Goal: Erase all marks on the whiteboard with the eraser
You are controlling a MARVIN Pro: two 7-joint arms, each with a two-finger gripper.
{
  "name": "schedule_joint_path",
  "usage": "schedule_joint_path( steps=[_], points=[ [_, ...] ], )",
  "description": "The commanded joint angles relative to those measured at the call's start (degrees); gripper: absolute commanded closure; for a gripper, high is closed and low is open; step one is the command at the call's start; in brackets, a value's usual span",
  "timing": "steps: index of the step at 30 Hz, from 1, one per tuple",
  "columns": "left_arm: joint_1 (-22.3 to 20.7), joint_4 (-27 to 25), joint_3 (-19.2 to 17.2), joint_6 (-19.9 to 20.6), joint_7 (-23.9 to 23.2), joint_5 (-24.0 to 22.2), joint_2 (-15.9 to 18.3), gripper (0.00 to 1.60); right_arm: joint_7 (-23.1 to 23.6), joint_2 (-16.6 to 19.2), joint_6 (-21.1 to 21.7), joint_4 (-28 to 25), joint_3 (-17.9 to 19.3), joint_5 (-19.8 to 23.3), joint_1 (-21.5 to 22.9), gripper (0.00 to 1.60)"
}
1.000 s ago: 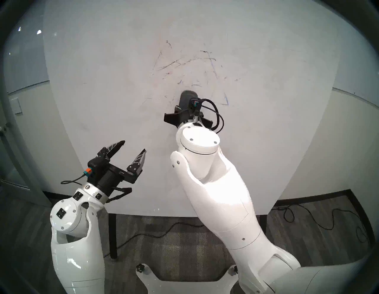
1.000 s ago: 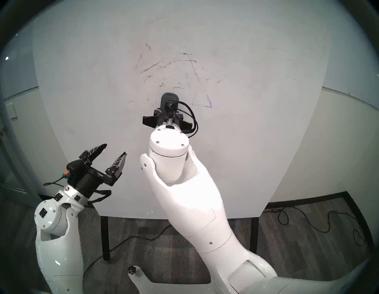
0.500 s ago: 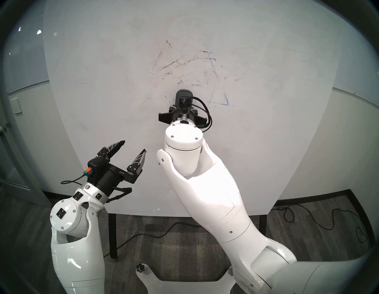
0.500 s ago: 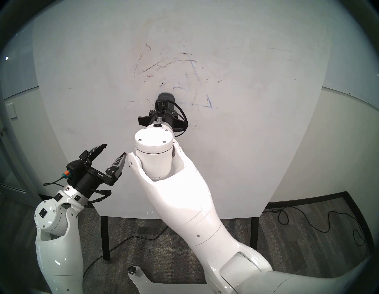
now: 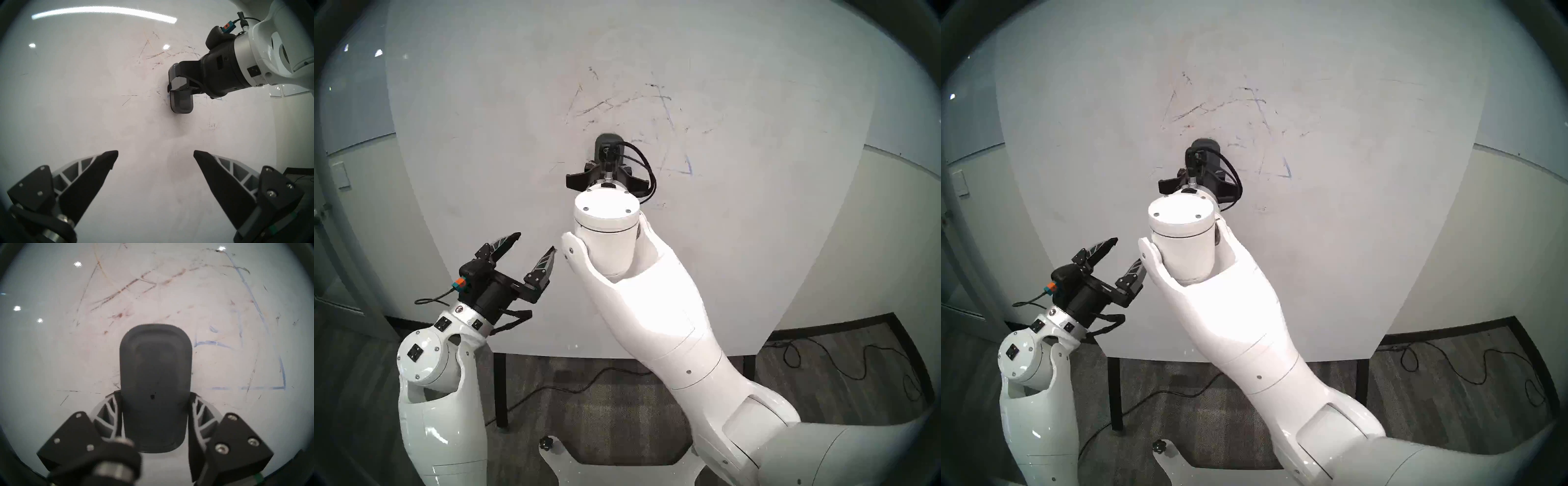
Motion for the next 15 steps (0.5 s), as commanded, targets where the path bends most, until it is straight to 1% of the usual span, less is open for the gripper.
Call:
schedule_joint_path(
  steps=[1, 6, 8, 15],
  points=[
    [-0.13, -0.92, 0.11, -0.15, 0.14, -0.32, 0.04, 0.00, -0.13, -1.74, -0.48, -0.08, -0.49, -0.30, 1.93, 1.60],
    [-0.12, -0.93, 0.11, -0.15, 0.15, -0.32, 0.04, 0.00, -0.97, -1.70, -1.37, 2.46, -0.19, -1.70, 3.16, 1.60],
    [-0.12, -0.93, 0.11, -0.15, 0.15, -0.32, 0.04, 0.00, -1.36, -1.43, -1.82, 4.62, 1.05, -1.92, 4.02, 1.60],
    [-0.13, -0.91, 0.11, -0.16, 0.14, -0.31, 0.04, 0.00, -1.95, -0.53, -2.29, 6.16, 3.21, -2.28, 4.69, 1.60]
  ],
)
